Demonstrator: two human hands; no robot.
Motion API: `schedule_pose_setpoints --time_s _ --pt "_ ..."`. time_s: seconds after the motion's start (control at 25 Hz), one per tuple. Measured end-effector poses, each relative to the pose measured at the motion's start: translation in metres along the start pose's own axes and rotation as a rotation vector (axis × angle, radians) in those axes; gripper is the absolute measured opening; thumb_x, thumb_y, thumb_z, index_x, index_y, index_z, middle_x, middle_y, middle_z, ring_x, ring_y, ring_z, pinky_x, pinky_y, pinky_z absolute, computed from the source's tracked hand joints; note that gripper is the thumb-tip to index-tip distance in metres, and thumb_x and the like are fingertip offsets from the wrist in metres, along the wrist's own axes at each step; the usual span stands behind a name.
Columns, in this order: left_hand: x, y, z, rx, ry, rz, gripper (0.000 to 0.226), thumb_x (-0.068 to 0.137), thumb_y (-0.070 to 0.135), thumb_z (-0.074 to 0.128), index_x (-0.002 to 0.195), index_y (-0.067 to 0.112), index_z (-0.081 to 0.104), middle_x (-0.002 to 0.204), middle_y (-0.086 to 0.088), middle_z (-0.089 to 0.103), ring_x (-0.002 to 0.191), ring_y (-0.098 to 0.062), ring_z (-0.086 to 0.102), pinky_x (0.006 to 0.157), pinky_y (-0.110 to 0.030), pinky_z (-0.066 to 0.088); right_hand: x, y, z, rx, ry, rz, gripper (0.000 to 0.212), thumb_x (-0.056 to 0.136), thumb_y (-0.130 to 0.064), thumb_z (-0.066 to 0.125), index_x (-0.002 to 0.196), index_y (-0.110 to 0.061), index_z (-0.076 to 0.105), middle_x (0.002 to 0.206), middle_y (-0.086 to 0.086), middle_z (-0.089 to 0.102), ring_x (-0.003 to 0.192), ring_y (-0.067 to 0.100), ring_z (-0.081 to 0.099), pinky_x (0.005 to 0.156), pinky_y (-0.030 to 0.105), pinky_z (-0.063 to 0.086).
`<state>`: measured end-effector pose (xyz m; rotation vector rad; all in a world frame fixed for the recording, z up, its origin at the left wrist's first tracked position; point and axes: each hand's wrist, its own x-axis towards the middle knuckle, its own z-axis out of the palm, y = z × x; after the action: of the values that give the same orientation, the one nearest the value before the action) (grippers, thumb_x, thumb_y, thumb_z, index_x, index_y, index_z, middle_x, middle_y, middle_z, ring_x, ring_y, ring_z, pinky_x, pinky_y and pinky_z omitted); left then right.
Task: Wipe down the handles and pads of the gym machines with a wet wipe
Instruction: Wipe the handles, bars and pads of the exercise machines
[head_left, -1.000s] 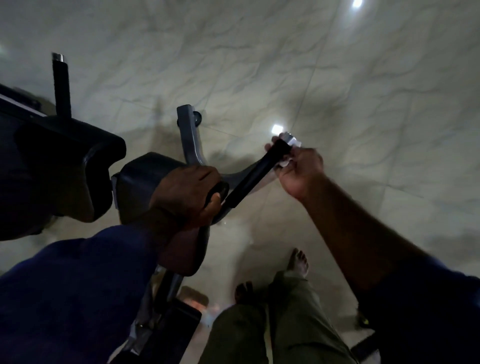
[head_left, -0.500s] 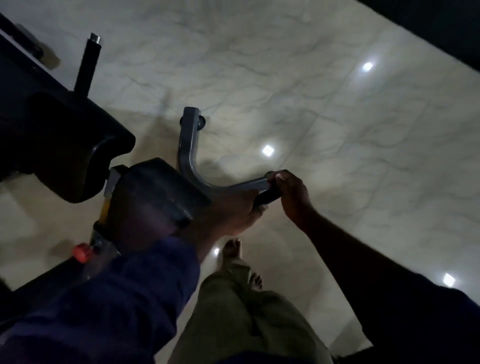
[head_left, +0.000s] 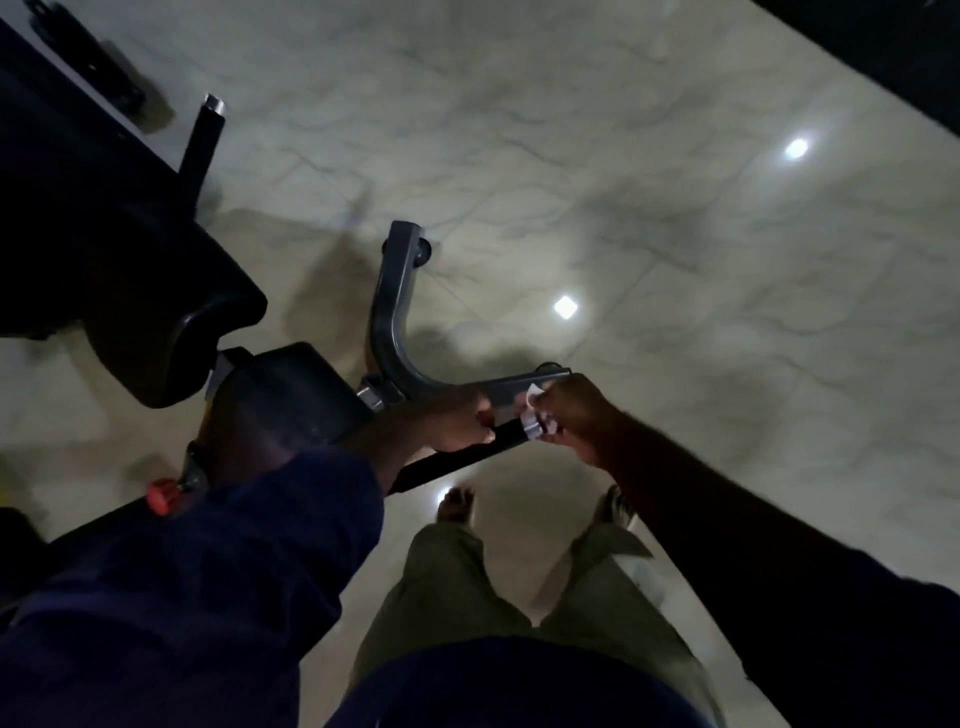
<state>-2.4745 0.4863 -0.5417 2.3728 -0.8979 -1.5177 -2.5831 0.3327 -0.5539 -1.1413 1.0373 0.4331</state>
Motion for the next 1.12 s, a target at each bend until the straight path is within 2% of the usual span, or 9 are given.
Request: schedule_pose_setpoints --time_s 0.04,0.12,0.24,0.36,0.48,0.64,0.76,0.96,1.12 --pt "0.001 0.011 -0.008 -0.120 0.041 -0.030 0.007 0.094 0.019 0.071 0.098 0.014 0.073 0.096 -0.010 0.076 0.086 -0.027 0.074 0.075 -0.039 0.061 -0.001 -0.010 -0.014 0.028 -0.042 -0.038 0.016 0.104 -0.004 0.052 0.094 -0.008 0.065 0.088 0.014 0.065 0.068 0.018 0.062 0.066 0.027 0.046" --pt "-0.002 0.042 -0.026 -0.426 0.180 -0.070 0.011 0.091 0.007 0.070 0.088 0.018 0.072 0.091 -0.009 0.077 0.080 -0.026 0.074 0.066 -0.033 0.056 -0.011 -0.037 -0.041 0.036 -0.106 -0.185 0.010 0.105 -0.007 0.054 0.099 -0.005 0.063 0.097 0.020 0.071 0.080 0.029 0.068 0.067 0.029 0.049" --pt "-0.015 0.101 -0.058 -0.795 0.381 -0.063 0.010 0.092 0.011 0.073 0.099 0.018 0.073 0.102 -0.006 0.079 0.089 -0.025 0.074 0.076 -0.034 0.056 -0.032 -0.093 -0.086 0.097 -0.152 -0.356 0.005 0.102 -0.007 0.061 0.099 -0.003 0.062 0.100 0.022 0.071 0.084 0.030 0.072 0.065 0.027 0.055" --pt "-0.028 0.157 -0.086 -1.032 0.427 0.049 0.032 0.090 0.017 0.079 0.121 0.014 0.069 0.113 -0.008 0.079 0.103 -0.029 0.076 0.090 -0.040 0.057 -0.055 -0.156 -0.121 0.146 -0.259 -0.461 0.010 0.098 -0.008 0.069 0.106 -0.003 0.065 0.107 0.021 0.073 0.076 0.022 0.070 0.067 0.026 0.056" --pt "-0.035 0.191 -0.112 -1.020 0.567 0.147 0.034 0.087 0.006 0.081 0.119 0.006 0.070 0.110 -0.019 0.077 0.103 -0.035 0.075 0.091 -0.048 0.057 -0.076 -0.207 -0.135 0.021 -0.314 -0.533 0.019 0.090 -0.017 0.079 0.106 -0.007 0.074 0.087 0.006 0.077 0.069 0.016 0.068 0.065 0.023 0.055" --pt "-0.032 0.207 -0.166 -1.030 0.838 0.258 0.031 0.078 0.007 0.089 0.103 -0.002 0.073 0.091 -0.032 0.072 0.074 -0.031 0.071 0.078 -0.048 0.053 -0.075 -0.287 -0.135 -0.057 -0.295 -0.583 0.017 0.085 -0.023 0.084 0.093 -0.012 0.075 0.081 0.003 0.075 0.067 0.016 0.069 0.062 0.024 0.057" --pt "-0.015 0.203 -0.213 -0.985 0.901 0.285 0.024 0.075 0.004 0.091 0.092 0.002 0.075 0.077 -0.019 0.067 0.068 -0.026 0.062 0.072 -0.045 0.046 -0.057 -0.347 -0.128 -0.035 -0.255 -0.625 0.030 0.083 -0.030 0.085 0.093 -0.006 0.070 0.079 0.008 0.071 0.065 0.020 0.065 0.062 0.026 0.056" --pt "0.013 0.216 -0.283 -0.786 0.869 0.279 0.033 0.073 0.002 0.091 0.099 0.004 0.072 0.077 -0.006 0.072 0.065 -0.016 0.062 0.066 -0.033 0.053 -0.016 -0.419 -0.123 -0.130 -0.179 -0.683 0.039 0.086 -0.038 0.083 0.084 -0.002 0.068 0.079 0.018 0.068 0.071 0.028 0.061 0.071 0.039 0.056" --pt "0.043 0.229 -0.331 -0.697 1.054 0.243 0.047 0.067 0.009 0.096 0.103 0.015 0.066 0.090 -0.001 0.078 0.074 -0.020 0.074 0.076 -0.033 0.060 0.023 -0.478 -0.110 -0.266 -0.148 -0.740 0.037 0.082 -0.036 0.086 0.082 -0.005 0.067 0.065 0.013 0.067 0.057 0.024 0.059 0.057 0.034 0.050"
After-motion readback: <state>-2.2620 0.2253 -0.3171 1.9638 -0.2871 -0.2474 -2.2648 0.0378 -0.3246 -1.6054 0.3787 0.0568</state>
